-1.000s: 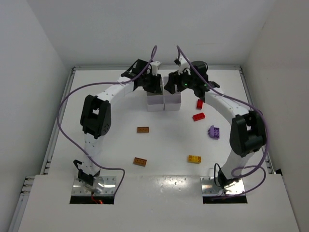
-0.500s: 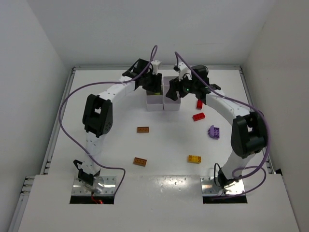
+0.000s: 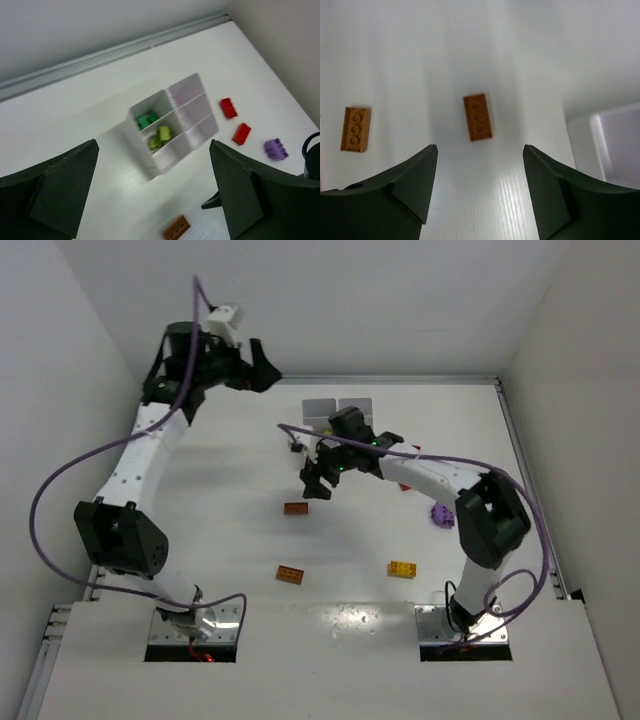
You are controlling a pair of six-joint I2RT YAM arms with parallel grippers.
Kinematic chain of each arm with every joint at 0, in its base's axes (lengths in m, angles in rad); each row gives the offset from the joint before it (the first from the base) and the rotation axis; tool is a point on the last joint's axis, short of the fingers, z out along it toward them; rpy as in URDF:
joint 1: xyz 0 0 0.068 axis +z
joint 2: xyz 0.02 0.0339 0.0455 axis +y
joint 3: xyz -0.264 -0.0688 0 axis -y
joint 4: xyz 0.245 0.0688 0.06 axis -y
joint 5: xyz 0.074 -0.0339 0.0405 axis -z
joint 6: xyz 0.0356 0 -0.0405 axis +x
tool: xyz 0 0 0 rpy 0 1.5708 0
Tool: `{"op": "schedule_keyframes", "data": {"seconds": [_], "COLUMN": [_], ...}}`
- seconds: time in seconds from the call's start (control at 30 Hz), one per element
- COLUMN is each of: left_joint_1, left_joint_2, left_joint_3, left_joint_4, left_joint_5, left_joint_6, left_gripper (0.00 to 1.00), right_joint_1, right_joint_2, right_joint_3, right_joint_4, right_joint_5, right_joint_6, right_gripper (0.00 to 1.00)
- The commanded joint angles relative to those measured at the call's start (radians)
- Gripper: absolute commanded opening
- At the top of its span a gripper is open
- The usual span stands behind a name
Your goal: Sort the legos into containers by color
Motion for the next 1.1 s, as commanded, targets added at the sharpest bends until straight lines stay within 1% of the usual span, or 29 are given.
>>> {"op": "schedule_keyframes", "data": {"seconds": [0.0,0.03,0.07,0.1,0.17,0.2,0.23,0.3,0.37,0.43,0.53,0.57,0.63,0.7,0.8,0.83,0.9,0.93,0.97,1.03,1.07], "left_joint_1": [0.124,0.143,0.175,0.187,0.196,0.196,0.206,0.206,0.220,0.232,0.244,0.244,0.278,0.287,0.296,0.296,0.296,0.296,0.305,0.315,0.315], "left_joint_2": [-0.020,-0.029,-0.045,-0.057,-0.085,-0.112,-0.126,-0.181,-0.219,-0.243,-0.264,-0.264,-0.273,-0.287,-0.319,-0.350,-0.382,-0.397,-0.433,-0.468,-0.486], "left_joint_3": [-0.081,-0.090,-0.090,-0.090,-0.104,-0.114,-0.131,-0.184,-0.228,-0.286,-0.306,-0.324,-0.338,-0.364,-0.412,-0.439,-0.469,-0.494,-0.508,-0.538,-0.568], "left_joint_4": [-0.122,-0.170,-0.273,-0.321,-0.412,-0.485,-0.518,-0.535,-0.535,-0.535,-0.524,-0.511,-0.500,-0.500,-0.471,-0.452,-0.440,-0.440,-0.440,-0.440,-0.440], "left_joint_5": [0.145,0.171,0.206,0.263,0.263,0.228,0.218,0.191,0.179,0.148,0.129,0.128,0.128,0.157,0.167,0.167,0.185,0.194,0.220,0.254,0.277], "left_joint_6": [0.064,0.109,0.230,0.299,0.427,0.531,0.578,0.638,0.650,0.676,0.686,0.686,0.698,0.727,0.787,0.820,0.865,0.921,0.949,0.995,1.034], "left_gripper": [1.00,1.00,1.00,1.00,1.00,1.00,1.00,1.00,1.00,1.00,1.00,1.00,1.00,1.00,1.00,1.00,1.00,1.00,1.00,1.00,1.00], "right_joint_1": [0.063,0.064,0.079,0.091,0.105,0.105,0.128,0.128,0.137,0.137,0.137,0.137,0.146,0.146,0.146,0.146,0.146,0.146,0.146,0.146,0.146], "right_joint_2": [0.121,0.157,0.222,0.252,0.298,0.323,0.376,0.430,0.484,0.493,0.493,0.504,0.515,0.515,0.504,0.493,0.482,0.482,0.482,0.456,0.444], "right_joint_3": [0.105,0.175,0.208,0.252,0.281,0.297,0.342,0.398,0.455,0.455,0.443,0.443,0.418,0.381,0.326,0.312,0.280,0.280,0.265,0.251,0.237], "right_joint_4": [-0.049,-0.113,-0.143,-0.158,-0.169,-0.183,-0.201,-0.281,-0.336,-0.346,-0.346,-0.346,-0.356,-0.343,-0.278,-0.260,-0.222,-0.211,-0.211,-0.189,-0.189], "right_joint_5": [-0.008,-0.034,-0.034,-0.034,-0.021,-0.010,0.018,0.027,0.027,0.050,0.068,0.078,0.105,0.137,0.182,0.194,0.217,0.231,0.231,0.231,0.211], "right_joint_6": [-0.151,-0.167,-0.197,-0.197,-0.209,-0.229,-0.238,-0.270,-0.286,-0.321,-0.335,-0.335,-0.346,-0.355,-0.346,-0.335,-0.326,-0.326,-0.312,-0.301,-0.286], "right_gripper": [0.70,0.71,0.72,0.72,0.74,0.74,0.74,0.74,0.74,0.74,0.74,0.74,0.74,0.71,0.62,0.56,0.53,0.50,0.42,0.33,0.23]}}
